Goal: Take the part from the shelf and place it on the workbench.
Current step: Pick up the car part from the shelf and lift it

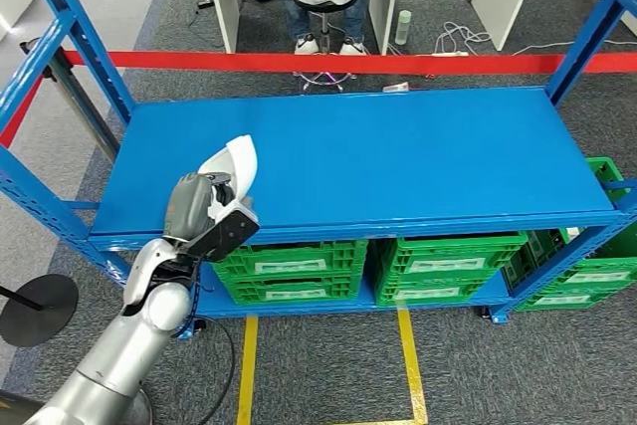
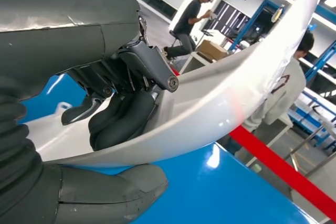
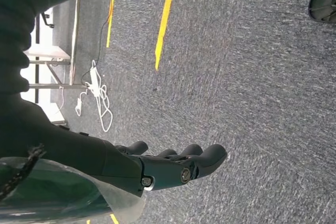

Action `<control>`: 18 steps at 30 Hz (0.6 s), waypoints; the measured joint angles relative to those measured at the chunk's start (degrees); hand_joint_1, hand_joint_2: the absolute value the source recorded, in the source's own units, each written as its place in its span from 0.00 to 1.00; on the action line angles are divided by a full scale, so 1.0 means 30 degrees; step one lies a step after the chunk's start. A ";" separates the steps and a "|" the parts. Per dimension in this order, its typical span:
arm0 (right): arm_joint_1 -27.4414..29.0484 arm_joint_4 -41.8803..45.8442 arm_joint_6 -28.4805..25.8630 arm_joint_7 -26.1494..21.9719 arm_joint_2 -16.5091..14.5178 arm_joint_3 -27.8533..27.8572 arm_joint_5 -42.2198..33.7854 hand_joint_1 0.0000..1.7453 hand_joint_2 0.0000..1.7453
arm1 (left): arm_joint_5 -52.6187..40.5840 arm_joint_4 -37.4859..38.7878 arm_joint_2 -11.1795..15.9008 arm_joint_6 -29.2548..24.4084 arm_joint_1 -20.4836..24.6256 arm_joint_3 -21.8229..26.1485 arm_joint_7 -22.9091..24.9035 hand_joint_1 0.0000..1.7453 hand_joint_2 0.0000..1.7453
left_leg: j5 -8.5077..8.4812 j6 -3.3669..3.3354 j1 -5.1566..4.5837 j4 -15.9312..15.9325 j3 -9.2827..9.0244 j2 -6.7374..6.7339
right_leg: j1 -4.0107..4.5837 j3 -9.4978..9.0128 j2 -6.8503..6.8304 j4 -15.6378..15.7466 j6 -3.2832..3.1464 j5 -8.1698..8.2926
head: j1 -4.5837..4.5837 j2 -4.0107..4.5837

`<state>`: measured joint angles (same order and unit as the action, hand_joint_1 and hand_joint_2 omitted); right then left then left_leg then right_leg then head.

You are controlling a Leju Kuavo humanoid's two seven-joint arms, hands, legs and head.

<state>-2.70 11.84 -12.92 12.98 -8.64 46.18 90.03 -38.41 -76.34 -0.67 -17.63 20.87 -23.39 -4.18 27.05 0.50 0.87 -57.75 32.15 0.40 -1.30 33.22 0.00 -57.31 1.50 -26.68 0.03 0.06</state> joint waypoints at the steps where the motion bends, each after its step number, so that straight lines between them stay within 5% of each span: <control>1: 0.0000 -0.0002 0.0000 0.0000 -0.0002 0.0000 0.0000 0.00 1.00 | 0.0042 -0.0142 -0.0016 -0.0011 -0.0072 0.0042 -0.0033 1.00 1.00 | 0.0000 0.0000 0.0000 0.0000 0.0001 0.0000 | 0.0000 0.0000 0.0000 0.0000 0.0000 0.0000 | 0.0000 -0.0002; 13: 0.0004 0.0002 -0.0277 0.0209 -0.0131 0.0016 -0.0009 0.00 1.00 | 0.6999 -0.2568 -0.1330 -0.2569 -0.2385 0.0782 -0.4001 1.00 1.00 | 0.0038 -0.0010 -0.0001 -0.0002 0.0006 -0.0001 | -0.0001 0.0004 0.0001 0.0003 0.0000 -0.0029 | 0.0000 0.0002; 18: 0.0020 -0.0002 -0.0304 0.0038 -0.0157 -0.0026 0.0004 0.00 1.00 | 0.9466 -0.4596 -0.1962 -0.3592 -0.3760 0.0689 -0.8221 1.00 1.00 | 0.0051 -0.0012 0.0000 -0.0002 0.0009 -0.0007 | -0.0001 0.0012 0.0008 0.0003 -0.0005 -0.0039 | -0.0002 0.0002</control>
<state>-2.64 11.84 -13.83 13.10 -9.11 46.11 90.04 -10.02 -90.12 -6.55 -28.40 9.59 -21.33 -28.84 27.20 0.46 0.87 -57.76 32.17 0.38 -1.31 33.25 0.02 -57.30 1.49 -26.79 0.02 0.07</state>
